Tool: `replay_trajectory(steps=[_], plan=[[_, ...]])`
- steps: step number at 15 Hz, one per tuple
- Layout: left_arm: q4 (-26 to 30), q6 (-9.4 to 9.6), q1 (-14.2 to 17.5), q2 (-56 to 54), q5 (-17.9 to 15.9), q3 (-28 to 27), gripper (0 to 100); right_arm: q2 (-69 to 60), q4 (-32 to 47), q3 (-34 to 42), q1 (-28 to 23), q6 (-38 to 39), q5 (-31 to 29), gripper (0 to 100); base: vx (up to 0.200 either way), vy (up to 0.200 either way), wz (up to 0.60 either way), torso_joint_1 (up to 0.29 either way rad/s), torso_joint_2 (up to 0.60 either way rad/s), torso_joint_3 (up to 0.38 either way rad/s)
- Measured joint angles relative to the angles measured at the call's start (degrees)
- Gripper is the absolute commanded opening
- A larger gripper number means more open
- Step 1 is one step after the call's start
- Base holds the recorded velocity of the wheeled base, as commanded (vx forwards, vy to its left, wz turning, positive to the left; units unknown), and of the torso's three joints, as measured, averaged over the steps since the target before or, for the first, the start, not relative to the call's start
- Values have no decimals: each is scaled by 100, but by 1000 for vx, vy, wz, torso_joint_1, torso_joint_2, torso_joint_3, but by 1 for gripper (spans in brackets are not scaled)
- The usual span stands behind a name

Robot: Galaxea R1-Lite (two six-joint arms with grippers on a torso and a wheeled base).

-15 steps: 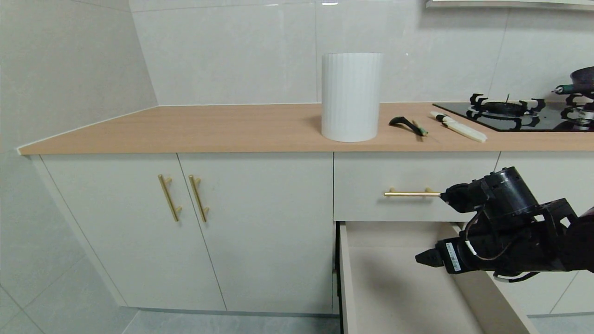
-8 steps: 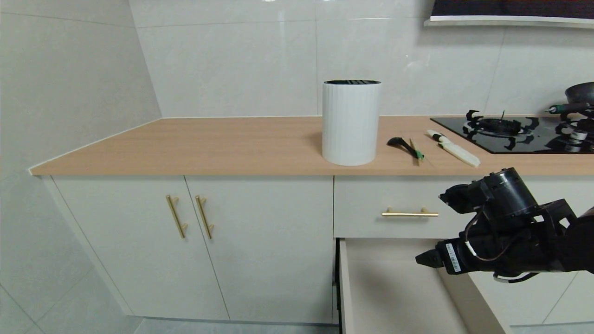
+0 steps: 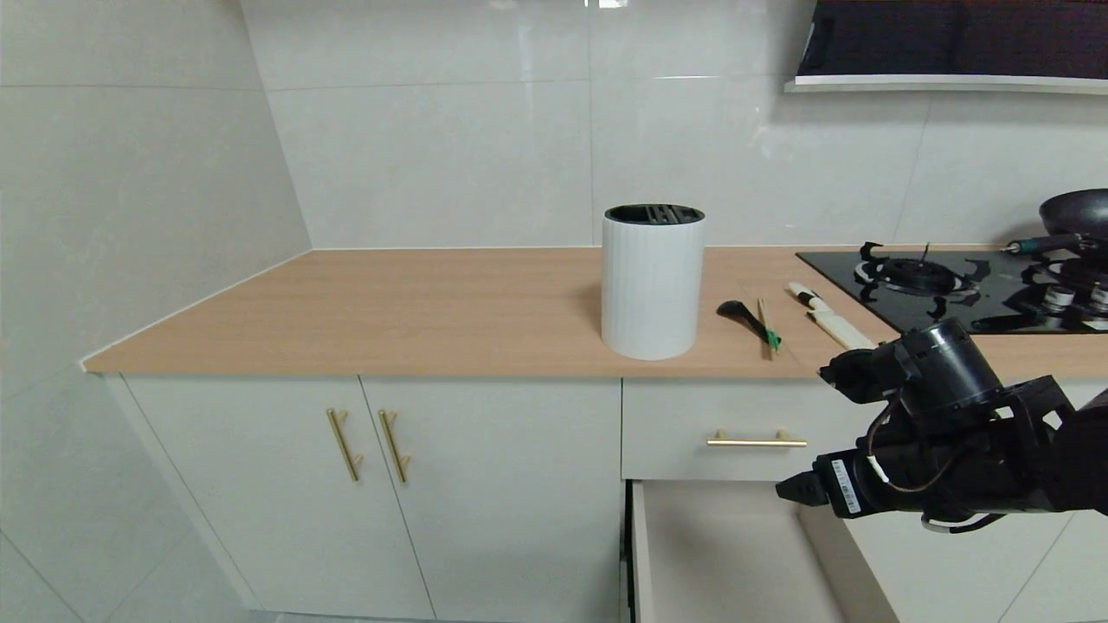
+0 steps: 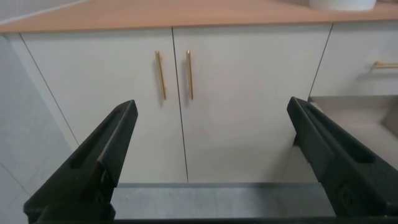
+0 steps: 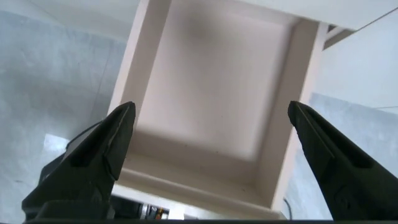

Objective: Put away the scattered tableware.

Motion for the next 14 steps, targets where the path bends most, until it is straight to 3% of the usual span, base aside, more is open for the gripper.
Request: replay_trajectory(steps=[3, 9, 11, 14], plan=[[-2, 0, -2, 0, -1, 0, 100, 13, -5, 15, 11, -9, -6, 100, 0, 0, 0, 173, -393, -224], [0, 0, 0, 0, 0, 0, 100, 140, -269, -107, 22, 105, -66, 100, 0, 0, 0, 22, -45, -24], [0, -2, 0, 0, 0, 0, 100, 160, -306, -512, -85, 191, -93, 100, 0, 0, 0, 0, 0, 0], [0, 0, 0, 0, 0, 0, 100, 339, 263, -1515, -262, 233, -205, 100, 0, 0, 0, 0, 0, 0]])
